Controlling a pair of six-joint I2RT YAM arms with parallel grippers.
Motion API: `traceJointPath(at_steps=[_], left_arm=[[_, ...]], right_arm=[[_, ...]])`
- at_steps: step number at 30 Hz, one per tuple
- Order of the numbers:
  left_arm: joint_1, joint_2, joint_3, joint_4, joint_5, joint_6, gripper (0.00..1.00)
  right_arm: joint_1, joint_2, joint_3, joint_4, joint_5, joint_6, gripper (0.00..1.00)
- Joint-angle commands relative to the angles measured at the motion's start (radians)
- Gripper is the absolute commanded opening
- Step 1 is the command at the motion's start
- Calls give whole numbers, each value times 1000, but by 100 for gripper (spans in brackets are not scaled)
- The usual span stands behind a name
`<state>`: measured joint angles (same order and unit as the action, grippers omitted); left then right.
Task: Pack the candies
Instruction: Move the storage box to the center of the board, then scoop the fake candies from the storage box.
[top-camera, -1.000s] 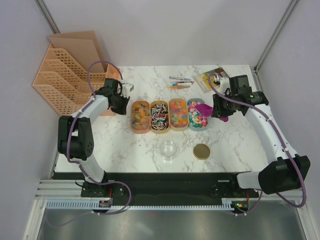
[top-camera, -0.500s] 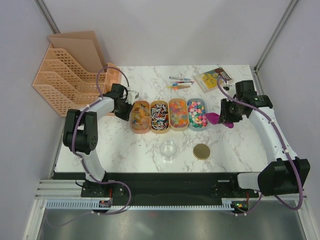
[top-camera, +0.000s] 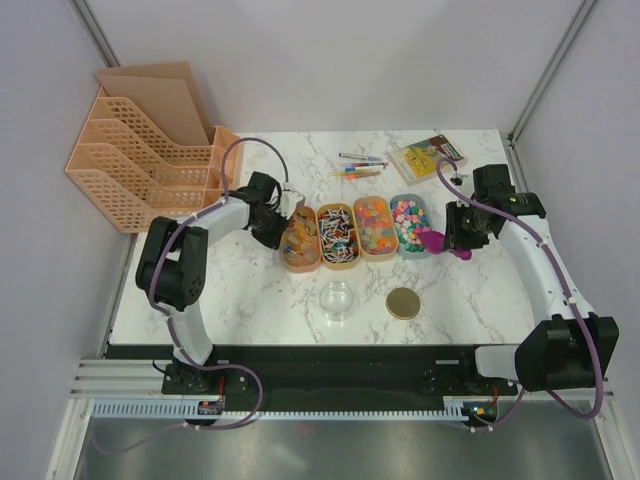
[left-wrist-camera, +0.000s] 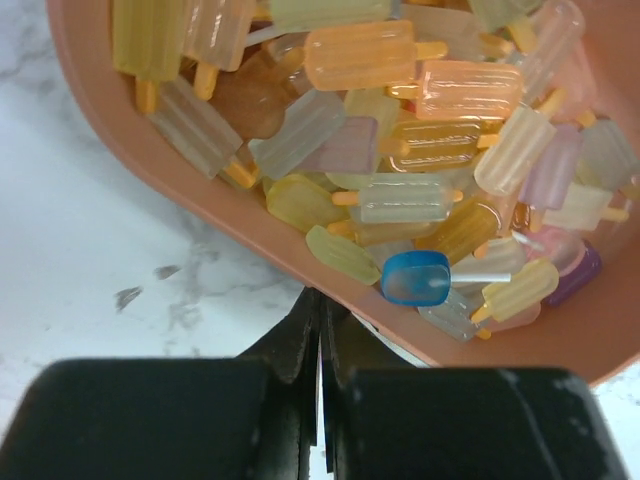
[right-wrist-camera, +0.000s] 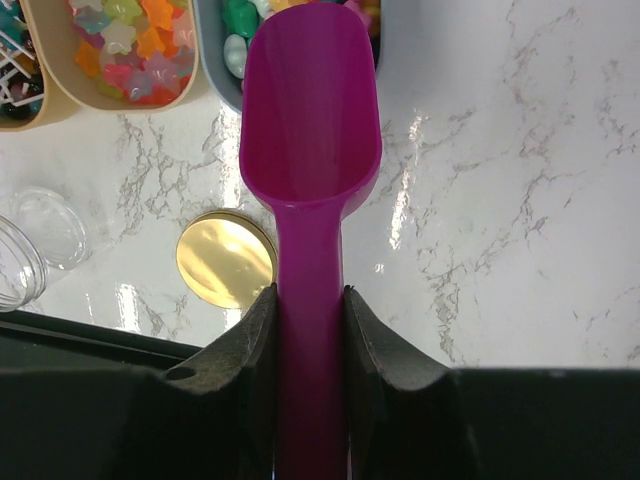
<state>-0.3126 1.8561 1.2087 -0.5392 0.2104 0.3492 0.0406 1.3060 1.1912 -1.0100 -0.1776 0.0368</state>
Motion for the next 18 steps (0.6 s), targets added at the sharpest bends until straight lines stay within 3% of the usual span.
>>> traceJointPath(at_steps=[1, 6, 8, 11, 18], left_arm=[[-65, 14, 55, 15, 104, 17, 2], [-89, 23, 68, 15, 101, 1, 3], [-89, 22, 68, 13, 87, -9, 16], [-89, 2, 49, 22, 63, -9, 22], [-89, -37, 23, 62, 43, -15, 24]], right_arm=[[-5, -11, 8, 4, 39, -11, 0], [-13, -1, 11, -4, 96, -28, 0], [-22, 2, 16, -9, 105, -28, 0], [-33, 13, 28, -22, 125, -63, 0], [-36, 48, 45, -42, 127, -98, 0]])
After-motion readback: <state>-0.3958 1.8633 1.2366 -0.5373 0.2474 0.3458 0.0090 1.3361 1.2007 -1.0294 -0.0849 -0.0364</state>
